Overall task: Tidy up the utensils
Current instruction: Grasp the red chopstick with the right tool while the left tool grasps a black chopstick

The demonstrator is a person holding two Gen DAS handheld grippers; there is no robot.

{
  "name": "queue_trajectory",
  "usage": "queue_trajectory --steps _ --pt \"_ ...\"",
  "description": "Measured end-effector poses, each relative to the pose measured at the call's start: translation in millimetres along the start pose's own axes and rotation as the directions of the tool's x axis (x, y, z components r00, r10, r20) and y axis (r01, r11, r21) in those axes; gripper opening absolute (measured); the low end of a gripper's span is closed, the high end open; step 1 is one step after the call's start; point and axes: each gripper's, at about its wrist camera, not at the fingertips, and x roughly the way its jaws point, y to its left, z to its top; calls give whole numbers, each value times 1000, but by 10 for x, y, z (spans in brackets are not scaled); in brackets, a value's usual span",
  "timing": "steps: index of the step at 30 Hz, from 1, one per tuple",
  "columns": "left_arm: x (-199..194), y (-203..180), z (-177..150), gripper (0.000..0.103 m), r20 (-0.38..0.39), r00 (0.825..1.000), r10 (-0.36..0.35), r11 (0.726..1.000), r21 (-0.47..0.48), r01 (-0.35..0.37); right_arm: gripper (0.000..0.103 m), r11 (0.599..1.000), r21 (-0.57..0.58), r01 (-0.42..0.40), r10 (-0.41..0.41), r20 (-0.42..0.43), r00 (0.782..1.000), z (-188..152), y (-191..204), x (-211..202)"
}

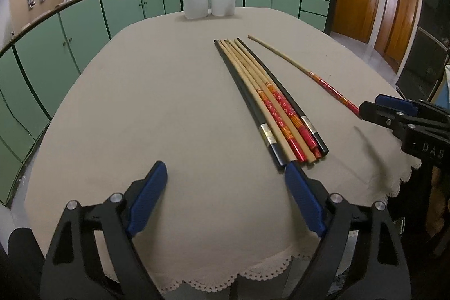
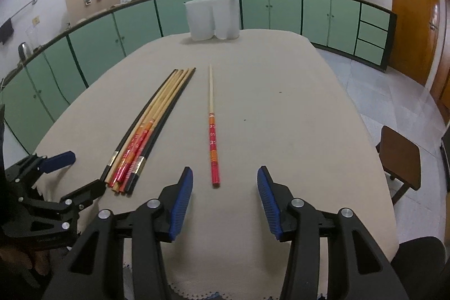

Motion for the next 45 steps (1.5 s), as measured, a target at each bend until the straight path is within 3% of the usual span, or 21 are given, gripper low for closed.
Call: queue_trajectory --steps 5,8,11,16,21,23,25,26,31,34,36,37,38,41,43,45 --pt "-1 80 1 82 6 998 57 997 -56 -57 47 1000 -3 7 -7 -7 1000 -1 -7 22" --pt "-47 158 -1 80 6 999 42 994 -97 -41 47 1000 -2 9 -9 -7 1000 0 -7 20" --pt "-113 66 18 80 40 999 15 998 -55 -13 47 1000 -7 9 -9 -13 1000 8 1 40" --pt "9 -10 35 75 8 1000 18 999 -28 -18 47 1000 -19 11 -11 -17 1000 8 24 62" --pt "22 -8 91 53 23 999 26 999 -47 -24 44 999 -52 14 -16 -23 1000 -2 90 120" --pt "26 -31 98 32 37 999 23 999 -43 -22 34 998 -63 25 -26 -25 999 9 115 156" --pt "31 -39 100 13 50 998 29 998 -49 -26 12 998 -58 25 -26 -28 999 26 120 184" --pt "36 -26 104 6 52 998 34 998 -60 -31 8 998 -55 32 -34 -27 999 31 120 197" --pt "7 103 98 6 59 993 103 986 -137 -94 6 997 -3 75 -75 -11 997 20 96 186" --pt "11 149 97 8 50 994 102 984 -154 -93 6 998 2 57 -57 -15 998 5 106 174" --pt "9 151 96 15 50 994 96 985 -148 -87 8 999 -7 48 -48 -15 999 0 125 155" --pt "4 143 98 27 51 994 93 986 -143 -84 9 999 -10 49 -49 -13 999 -13 127 142" --pt "-1 145 95 33 54 994 91 986 -141 -83 10 999 -10 49 -49 -12 999 -24 119 135" --pt "0 140 85 27 54 996 77 989 -128 -70 10 999 -10 45 -45 -14 999 -32 104 138" --pt "-1 138 93 7 47 997 57 991 -122 -50 7 999 -17 45 -45 -22 999 -13 112 149" --pt "-21 148 117 7 33 999 28 991 -131 -24 6 999 -14 37 -37 -38 999 23 111 142"
